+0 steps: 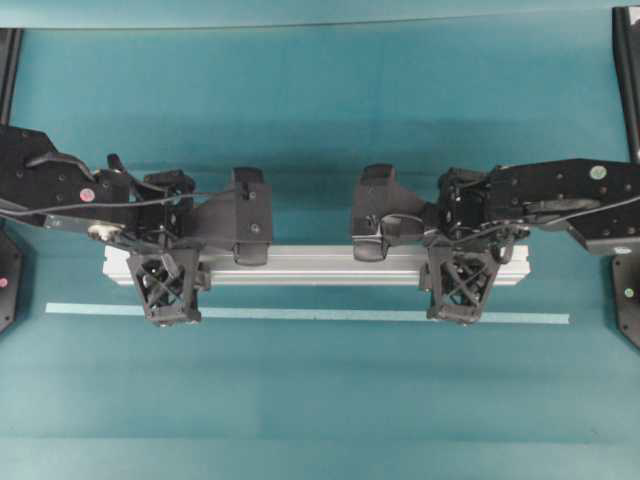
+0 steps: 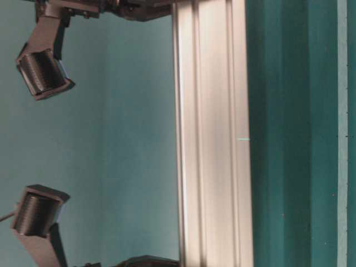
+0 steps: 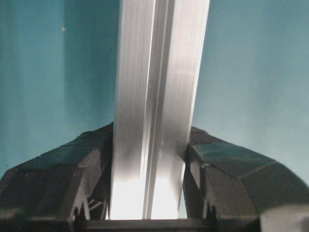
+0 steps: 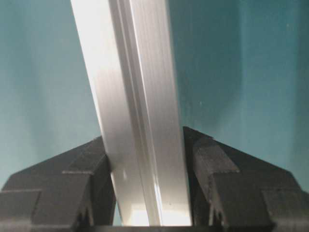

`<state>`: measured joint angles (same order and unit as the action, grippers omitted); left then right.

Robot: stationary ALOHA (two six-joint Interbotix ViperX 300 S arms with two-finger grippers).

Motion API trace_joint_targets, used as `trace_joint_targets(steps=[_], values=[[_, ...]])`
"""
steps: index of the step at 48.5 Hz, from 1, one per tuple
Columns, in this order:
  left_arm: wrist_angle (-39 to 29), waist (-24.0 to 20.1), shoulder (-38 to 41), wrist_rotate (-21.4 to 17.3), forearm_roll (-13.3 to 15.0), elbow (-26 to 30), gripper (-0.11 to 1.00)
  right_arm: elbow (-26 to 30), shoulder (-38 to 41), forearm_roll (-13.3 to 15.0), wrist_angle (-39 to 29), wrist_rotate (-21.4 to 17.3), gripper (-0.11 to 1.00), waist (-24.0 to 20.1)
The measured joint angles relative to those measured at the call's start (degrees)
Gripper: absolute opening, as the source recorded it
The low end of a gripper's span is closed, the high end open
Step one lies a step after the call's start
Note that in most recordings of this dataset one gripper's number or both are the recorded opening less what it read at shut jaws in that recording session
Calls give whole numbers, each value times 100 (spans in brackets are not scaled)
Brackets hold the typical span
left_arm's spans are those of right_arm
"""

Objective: Lift the metal rail with both hands.

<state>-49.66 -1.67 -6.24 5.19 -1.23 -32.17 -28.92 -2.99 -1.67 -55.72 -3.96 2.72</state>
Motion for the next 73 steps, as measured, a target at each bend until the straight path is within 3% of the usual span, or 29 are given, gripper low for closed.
trace_joint_targets(steps=[34, 73], values=[[984, 0, 483, 26, 0, -475, 37, -387, 510, -53, 765, 18, 33, 0], [1283, 149, 721, 62, 0, -606, 37, -686, 756, -158, 1371, 53, 33, -97]])
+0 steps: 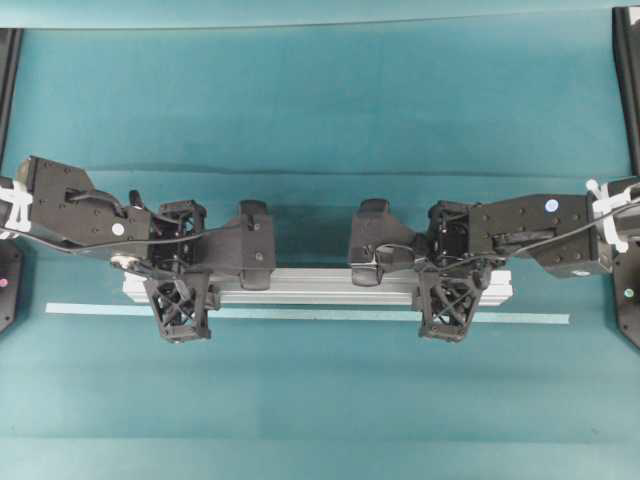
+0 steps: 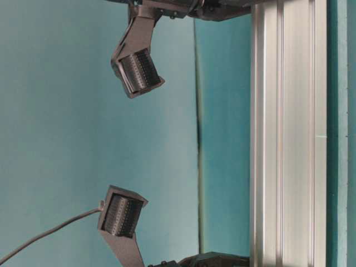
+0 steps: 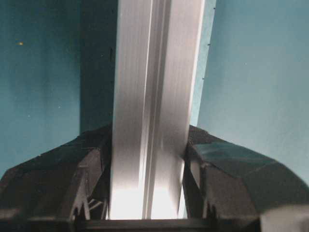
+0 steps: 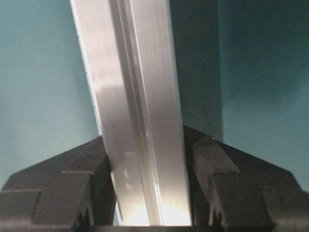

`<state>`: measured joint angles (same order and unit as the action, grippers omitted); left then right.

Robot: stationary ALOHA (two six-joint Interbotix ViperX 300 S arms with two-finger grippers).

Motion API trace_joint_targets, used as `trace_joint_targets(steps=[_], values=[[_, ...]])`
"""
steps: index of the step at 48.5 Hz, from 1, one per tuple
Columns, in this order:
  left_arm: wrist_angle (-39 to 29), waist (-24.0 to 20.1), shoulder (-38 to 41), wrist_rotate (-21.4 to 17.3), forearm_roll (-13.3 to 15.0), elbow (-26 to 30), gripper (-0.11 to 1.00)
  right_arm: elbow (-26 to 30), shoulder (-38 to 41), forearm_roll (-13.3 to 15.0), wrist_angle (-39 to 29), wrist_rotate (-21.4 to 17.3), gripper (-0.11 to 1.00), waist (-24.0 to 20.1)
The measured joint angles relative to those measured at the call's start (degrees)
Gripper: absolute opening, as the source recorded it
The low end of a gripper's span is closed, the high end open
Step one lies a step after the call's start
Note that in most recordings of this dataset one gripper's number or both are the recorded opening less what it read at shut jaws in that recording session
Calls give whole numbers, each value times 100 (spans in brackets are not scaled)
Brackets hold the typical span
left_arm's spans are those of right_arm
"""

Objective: Lift the metal rail with both hands.

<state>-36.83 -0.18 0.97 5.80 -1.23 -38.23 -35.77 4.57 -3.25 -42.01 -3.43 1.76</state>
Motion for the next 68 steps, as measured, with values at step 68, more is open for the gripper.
trace_joint_targets(steps=[68], values=[[501, 79, 70, -44, 0, -167, 37, -35, 53, -44, 105, -9, 33, -70]])
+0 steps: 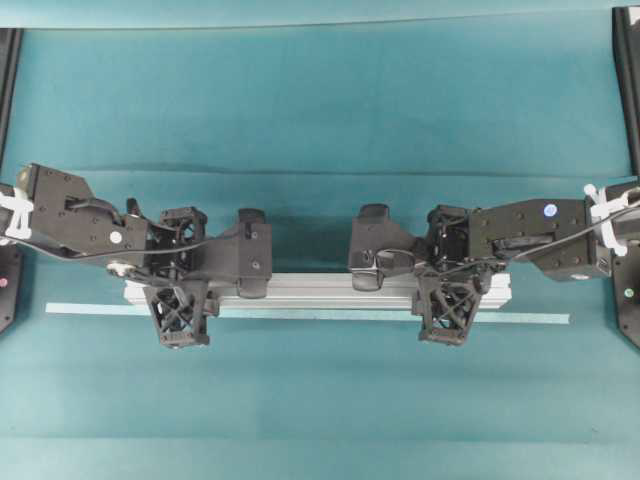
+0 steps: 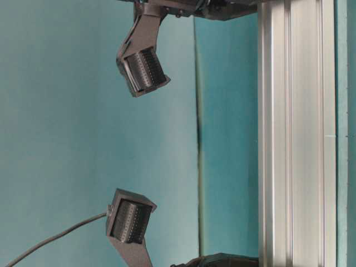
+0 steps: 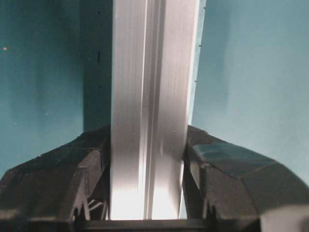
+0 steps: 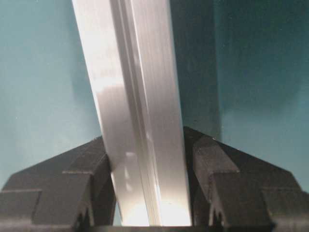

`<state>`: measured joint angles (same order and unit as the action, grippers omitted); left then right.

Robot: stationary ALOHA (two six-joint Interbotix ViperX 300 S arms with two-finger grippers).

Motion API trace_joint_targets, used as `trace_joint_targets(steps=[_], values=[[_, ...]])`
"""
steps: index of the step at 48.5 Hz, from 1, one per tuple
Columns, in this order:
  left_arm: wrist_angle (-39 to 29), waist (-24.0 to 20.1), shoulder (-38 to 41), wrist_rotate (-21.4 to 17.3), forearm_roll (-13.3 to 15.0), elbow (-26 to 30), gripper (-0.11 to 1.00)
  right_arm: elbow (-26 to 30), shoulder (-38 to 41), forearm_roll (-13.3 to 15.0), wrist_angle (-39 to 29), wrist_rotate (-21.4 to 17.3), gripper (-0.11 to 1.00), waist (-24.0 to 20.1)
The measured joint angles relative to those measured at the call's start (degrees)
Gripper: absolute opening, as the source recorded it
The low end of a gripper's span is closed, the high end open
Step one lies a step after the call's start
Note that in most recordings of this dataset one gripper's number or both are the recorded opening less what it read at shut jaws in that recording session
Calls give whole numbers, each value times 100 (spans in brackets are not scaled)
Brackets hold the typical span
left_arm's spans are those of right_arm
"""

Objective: Lift the metal rail with both hands.

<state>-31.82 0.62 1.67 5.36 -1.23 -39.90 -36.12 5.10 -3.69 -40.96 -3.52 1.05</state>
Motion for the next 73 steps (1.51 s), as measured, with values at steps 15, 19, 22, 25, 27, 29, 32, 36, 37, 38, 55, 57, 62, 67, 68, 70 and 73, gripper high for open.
trace_joint_targets(steps=[15, 19, 22, 25, 27, 29, 32, 36, 37, 38, 55, 57, 62, 67, 68, 70, 73], values=[[97, -44, 0, -185, 0, -26, 37, -18, 9, 0, 176, -18, 33, -9], [97, -44, -9, -272, 0, -26, 37, -9, 9, 0, 193, -9, 33, -9], [97, -44, -9, -316, 9, -26, 37, -18, 9, 0, 193, -9, 34, -9], [97, -44, -9, -352, 0, -26, 37, -18, 9, 0, 193, -18, 35, -9], [105, -44, -9, -352, 9, -35, 37, -18, 9, 0, 193, -9, 42, -9], [105, -53, -9, -352, 9, -44, 40, -18, 9, 0, 193, -18, 53, -9], [105, -53, 0, -352, 9, -62, 58, -9, 9, 0, 193, -18, 70, -9], [97, -88, 9, -334, 0, -114, 82, -18, 26, -9, 229, -44, 91, -9], [97, -97, 0, -334, 0, -114, 86, -9, 26, -9, 237, -44, 94, -9], [97, -105, 0, -325, 0, -123, 91, -18, 26, -9, 246, -44, 97, -9], [229, -105, -79, -378, 0, -167, 98, -26, -158, 44, 448, -70, 98, 53], [229, -105, -185, -378, 0, -167, 98, -26, -281, 62, 448, -70, 98, 88], [229, -123, -606, -378, 0, -141, 98, -18, -677, 70, 431, -79, 98, 149], [229, -185, -1063, -387, 0, -114, 98, -18, -1151, 70, 431, -79, 98, 185], [229, -193, -1143, -387, 0, -123, 98, -18, -1257, 70, 439, -79, 98, 176], [229, -220, -1345, -378, 0, -123, 98, -26, -1468, 70, 439, -70, 98, 193], [255, -220, -1617, -387, 0, -123, 98, -44, -1793, 70, 448, -70, 98, 193]])
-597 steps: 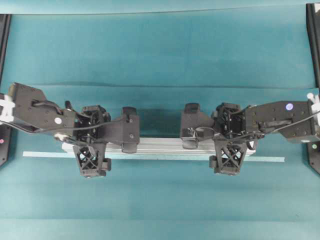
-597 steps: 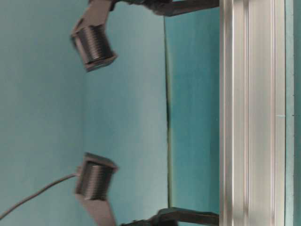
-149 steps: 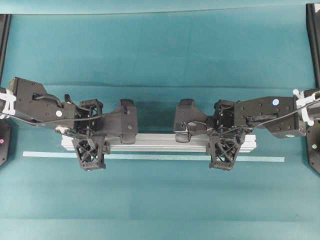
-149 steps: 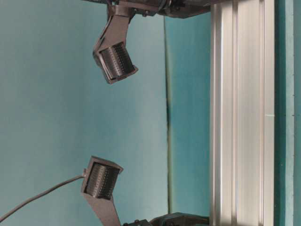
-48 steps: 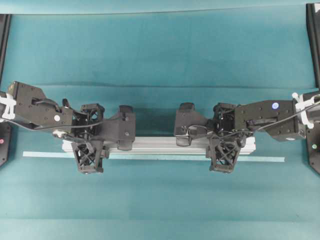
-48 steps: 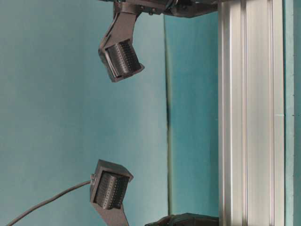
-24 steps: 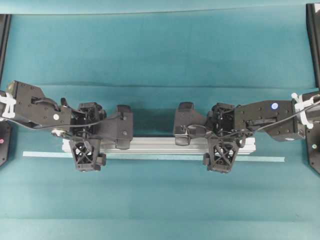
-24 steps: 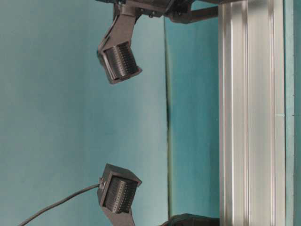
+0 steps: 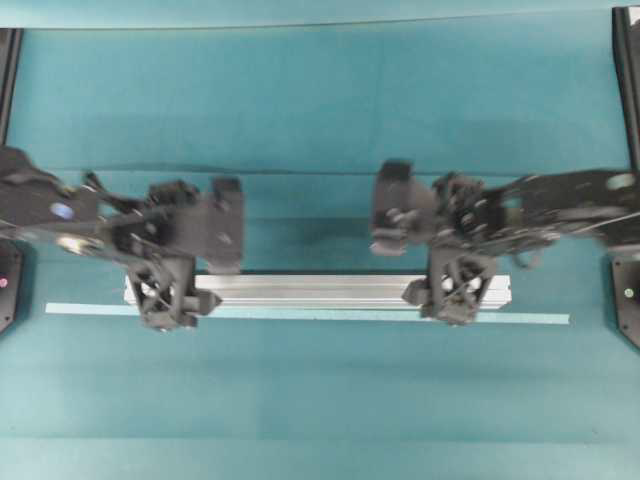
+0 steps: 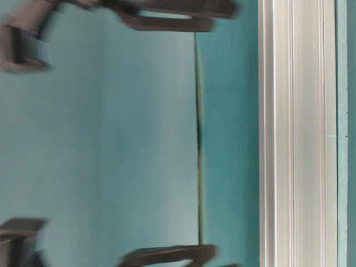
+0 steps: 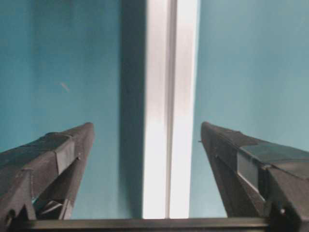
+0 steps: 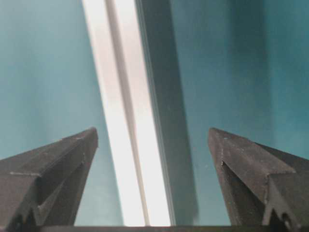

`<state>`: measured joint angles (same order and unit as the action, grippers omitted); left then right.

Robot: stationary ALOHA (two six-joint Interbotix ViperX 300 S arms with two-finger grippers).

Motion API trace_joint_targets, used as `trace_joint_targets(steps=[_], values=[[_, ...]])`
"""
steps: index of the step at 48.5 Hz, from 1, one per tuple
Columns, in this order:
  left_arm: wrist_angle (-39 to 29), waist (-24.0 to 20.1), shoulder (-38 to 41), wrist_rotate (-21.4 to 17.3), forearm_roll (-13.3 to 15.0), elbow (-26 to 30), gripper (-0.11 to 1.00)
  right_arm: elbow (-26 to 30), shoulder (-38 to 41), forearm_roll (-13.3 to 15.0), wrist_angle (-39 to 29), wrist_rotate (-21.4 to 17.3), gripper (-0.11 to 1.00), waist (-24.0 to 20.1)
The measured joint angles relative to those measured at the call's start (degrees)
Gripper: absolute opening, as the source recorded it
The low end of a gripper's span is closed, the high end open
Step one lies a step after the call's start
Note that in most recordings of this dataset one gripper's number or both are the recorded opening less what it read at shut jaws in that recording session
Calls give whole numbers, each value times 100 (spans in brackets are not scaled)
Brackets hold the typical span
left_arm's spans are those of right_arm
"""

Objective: Lift the metal rail with both hands.

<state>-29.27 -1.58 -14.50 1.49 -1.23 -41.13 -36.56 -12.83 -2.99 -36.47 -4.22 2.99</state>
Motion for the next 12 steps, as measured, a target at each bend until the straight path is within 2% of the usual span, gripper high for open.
trace_joint_targets(steps=[12], values=[[149, 9, -976, -229, 0, 0, 98, -255, -914, 9, 158, 0, 98, 26]])
